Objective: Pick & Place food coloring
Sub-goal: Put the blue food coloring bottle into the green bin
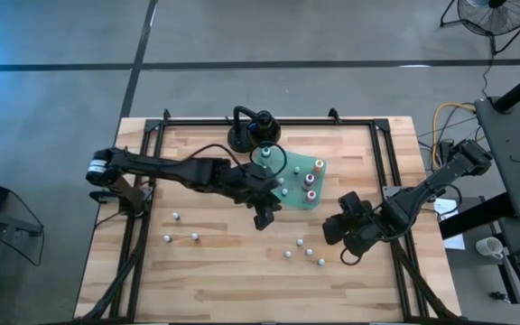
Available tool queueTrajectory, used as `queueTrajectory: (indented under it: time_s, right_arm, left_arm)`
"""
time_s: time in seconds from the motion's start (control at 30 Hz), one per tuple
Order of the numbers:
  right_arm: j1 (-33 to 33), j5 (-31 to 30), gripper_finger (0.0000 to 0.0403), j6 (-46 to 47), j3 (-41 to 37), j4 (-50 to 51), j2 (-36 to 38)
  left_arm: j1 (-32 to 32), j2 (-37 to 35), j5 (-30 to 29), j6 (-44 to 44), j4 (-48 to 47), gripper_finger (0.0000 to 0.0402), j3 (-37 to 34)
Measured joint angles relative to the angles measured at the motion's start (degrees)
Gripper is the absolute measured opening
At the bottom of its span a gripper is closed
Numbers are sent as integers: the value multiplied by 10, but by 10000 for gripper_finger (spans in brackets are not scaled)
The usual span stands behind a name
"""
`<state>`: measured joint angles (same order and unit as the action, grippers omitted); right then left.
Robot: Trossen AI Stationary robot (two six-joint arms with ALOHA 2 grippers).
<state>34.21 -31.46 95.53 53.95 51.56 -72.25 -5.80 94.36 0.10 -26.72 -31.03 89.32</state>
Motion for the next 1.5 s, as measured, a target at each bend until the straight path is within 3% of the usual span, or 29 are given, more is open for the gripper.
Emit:
queueTrajectory:
  time_s: [0.3, 0.9, 1.5]
  right_arm:
    - [0, 0, 68, -14, 0, -1, 0]
    - [0, -20, 86, 3, 0, -2, 0]
    - [-4, -22, 89, 31, -1, -41, 0]
  left_arm:
    - [0, -22, 0, -2, 9, 80, 0]
    - [7, -68, 4, 2, 15, 80, 0]
    - [14, -104, 5, 58, 14, 80, -5]
